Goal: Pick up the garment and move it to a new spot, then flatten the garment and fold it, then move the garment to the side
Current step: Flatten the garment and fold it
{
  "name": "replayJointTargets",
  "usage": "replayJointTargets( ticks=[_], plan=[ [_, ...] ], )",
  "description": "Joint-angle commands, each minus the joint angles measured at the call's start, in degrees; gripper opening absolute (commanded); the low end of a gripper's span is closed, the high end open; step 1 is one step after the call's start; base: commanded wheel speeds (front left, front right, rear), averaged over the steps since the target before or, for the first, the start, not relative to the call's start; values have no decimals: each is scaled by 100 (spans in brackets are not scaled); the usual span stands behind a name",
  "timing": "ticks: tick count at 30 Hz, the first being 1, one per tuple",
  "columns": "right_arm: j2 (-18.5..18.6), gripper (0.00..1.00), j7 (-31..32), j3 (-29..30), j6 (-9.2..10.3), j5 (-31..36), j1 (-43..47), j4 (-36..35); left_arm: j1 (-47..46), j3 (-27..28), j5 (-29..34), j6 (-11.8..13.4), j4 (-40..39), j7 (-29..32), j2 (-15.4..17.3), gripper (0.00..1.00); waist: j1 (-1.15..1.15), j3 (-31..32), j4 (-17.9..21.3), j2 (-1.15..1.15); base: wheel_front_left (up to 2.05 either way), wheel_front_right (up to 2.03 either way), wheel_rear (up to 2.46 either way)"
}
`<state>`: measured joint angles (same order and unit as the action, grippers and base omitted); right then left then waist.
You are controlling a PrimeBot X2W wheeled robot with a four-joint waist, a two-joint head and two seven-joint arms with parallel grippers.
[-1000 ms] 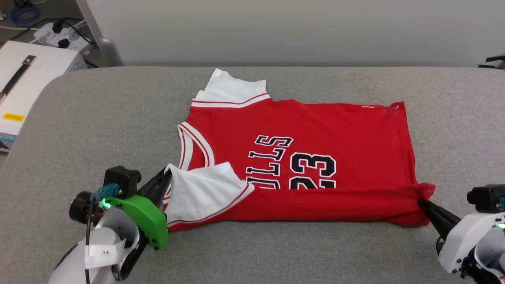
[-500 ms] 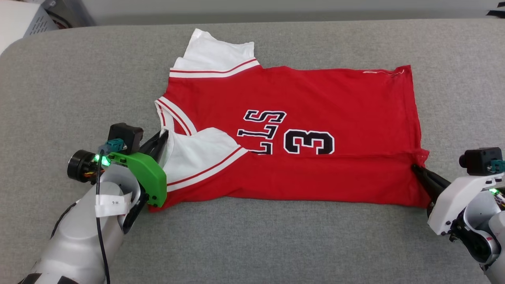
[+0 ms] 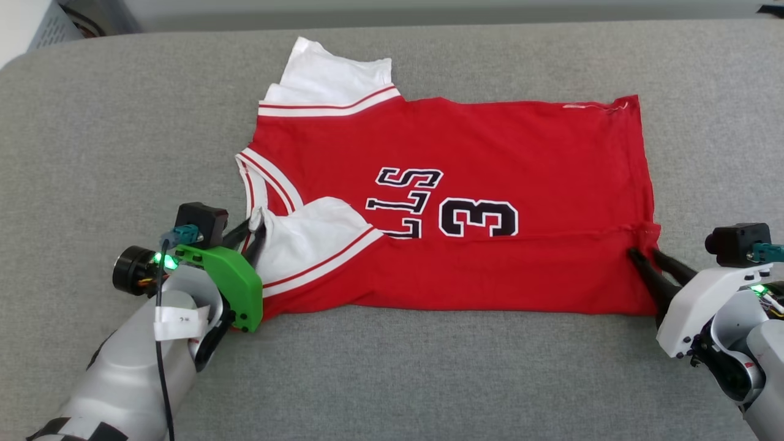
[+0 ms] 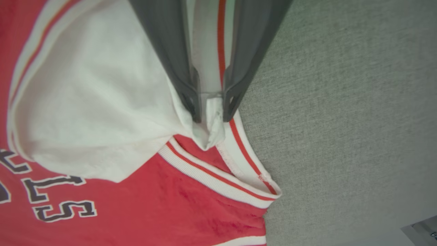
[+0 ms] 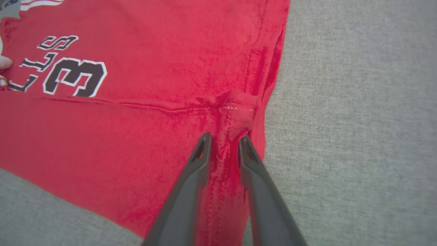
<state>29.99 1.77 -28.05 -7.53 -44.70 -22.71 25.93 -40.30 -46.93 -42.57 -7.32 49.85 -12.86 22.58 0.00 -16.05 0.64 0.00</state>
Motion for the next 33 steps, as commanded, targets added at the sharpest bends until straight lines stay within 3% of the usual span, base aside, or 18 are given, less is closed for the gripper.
replayJointTargets(
  ticks=[1, 5, 6, 11, 18, 21, 27, 33],
  plan=[
    [22, 100, -103, 34, 4, 8, 57, -33, -77, -69, -113, -16, -6, -33, 97, 100, 0, 173, -60, 0, 0, 0, 0],
    [108, 100, -278, 344, 4, 71, 352, -370, -365, -271, -409, -16, -342, 68, 480, 100, 0, 517, -184, 0, 0, 0, 0],
    [121, 100, -258, 525, 4, 157, 523, -552, -540, -427, -587, -16, -649, 436, 687, 100, 0, 671, -239, 0, 0, 0, 0],
    [35, 100, -77, 771, 4, 319, 768, -799, -723, -668, -1254, -16, -1161, 1697, 949, 100, 0, 862, -300, 0, 0, 0, 0],
    [-110, 100, 173, 1031, 4, 499, 954, -1025, -908, -1057, -2156, -16, -1655, 3884, 1185, 100, 0, 965, -320, 0, 0, 0, 0],
    [-184, 100, 279, 1102, 4, 550, 1000, -1101, -908, -1199, -2374, -16, -1729, 4551, 1213, 100, 0, 966, -290, 0, 0, 0, 0],
    [-287, 100, 445, 1168, 4, 568, 989, -1167, -759, -1372, -2567, 14, -1668, 5121, 1185, 100, 0, 860, -164, 0, 0, 0, 0],
    [-386, 100, 492, 1112, 4, 594, 860, -1150, -544, -1515, -2592, 17, -1362, 5220, 1111, 100, 0, 698, -11, 0, 0, 0, 0]
  ],
)
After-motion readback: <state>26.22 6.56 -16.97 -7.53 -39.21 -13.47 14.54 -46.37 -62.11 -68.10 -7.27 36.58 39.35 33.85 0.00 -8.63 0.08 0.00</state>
